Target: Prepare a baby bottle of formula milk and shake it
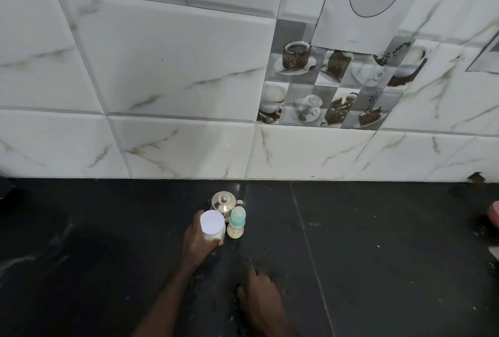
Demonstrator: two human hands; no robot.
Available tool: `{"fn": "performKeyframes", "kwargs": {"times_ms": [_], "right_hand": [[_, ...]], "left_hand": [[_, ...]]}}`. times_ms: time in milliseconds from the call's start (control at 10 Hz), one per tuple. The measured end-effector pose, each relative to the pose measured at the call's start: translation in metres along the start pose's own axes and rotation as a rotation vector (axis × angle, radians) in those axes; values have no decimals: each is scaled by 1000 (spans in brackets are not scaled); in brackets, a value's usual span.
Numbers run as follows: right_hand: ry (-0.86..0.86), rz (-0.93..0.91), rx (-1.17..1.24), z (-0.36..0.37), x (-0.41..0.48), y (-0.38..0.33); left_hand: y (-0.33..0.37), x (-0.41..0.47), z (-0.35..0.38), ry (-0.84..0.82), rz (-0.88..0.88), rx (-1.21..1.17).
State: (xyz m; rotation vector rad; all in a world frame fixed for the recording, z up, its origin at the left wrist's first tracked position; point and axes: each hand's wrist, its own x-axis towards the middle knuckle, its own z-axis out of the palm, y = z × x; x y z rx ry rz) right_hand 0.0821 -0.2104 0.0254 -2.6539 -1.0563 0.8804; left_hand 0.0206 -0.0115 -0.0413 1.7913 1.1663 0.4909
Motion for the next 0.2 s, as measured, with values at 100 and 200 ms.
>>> {"fn": "performKeyframes", "kwargs": {"times_ms": [100, 200], "right_hand": [[21, -18, -19, 0, 3, 1], [34, -27, -30, -4, 4, -1]], "left_hand": [[0, 1, -1, -25, 6, 16], [3, -2, -3, -34, 42, -11]]}}
